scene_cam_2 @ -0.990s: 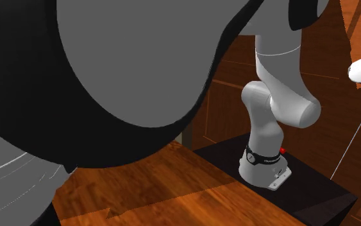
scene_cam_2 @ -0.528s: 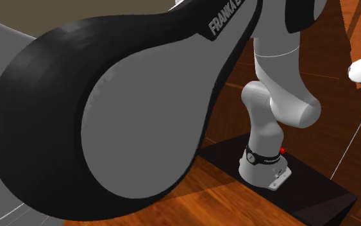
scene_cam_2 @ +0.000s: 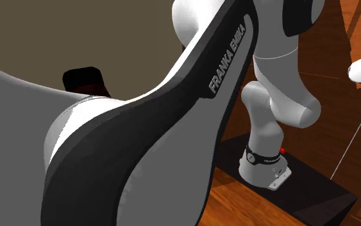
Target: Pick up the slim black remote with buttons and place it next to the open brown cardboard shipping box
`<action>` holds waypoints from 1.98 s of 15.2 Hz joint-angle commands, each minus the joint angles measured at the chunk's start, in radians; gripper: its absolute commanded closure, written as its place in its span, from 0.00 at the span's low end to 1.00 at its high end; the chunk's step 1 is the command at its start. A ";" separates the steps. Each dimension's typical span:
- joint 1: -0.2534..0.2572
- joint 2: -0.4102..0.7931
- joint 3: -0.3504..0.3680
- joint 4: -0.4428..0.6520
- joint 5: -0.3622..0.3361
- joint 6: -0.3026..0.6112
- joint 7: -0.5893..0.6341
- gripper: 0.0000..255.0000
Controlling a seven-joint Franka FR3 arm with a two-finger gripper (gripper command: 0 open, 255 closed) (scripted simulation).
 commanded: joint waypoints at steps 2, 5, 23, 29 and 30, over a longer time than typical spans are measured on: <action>-0.002 0.027 -0.007 -0.013 -0.005 0.031 -0.005 1.00; 0.000 0.044 -0.008 -0.024 -0.007 0.058 -0.008 1.00; -0.021 -0.019 -0.007 0.015 0.002 -0.045 -0.014 0.00; -0.021 -0.019 -0.007 0.015 0.002 -0.045 -0.014 0.00; -0.021 -0.019 -0.007 0.015 0.002 -0.045 -0.014 0.00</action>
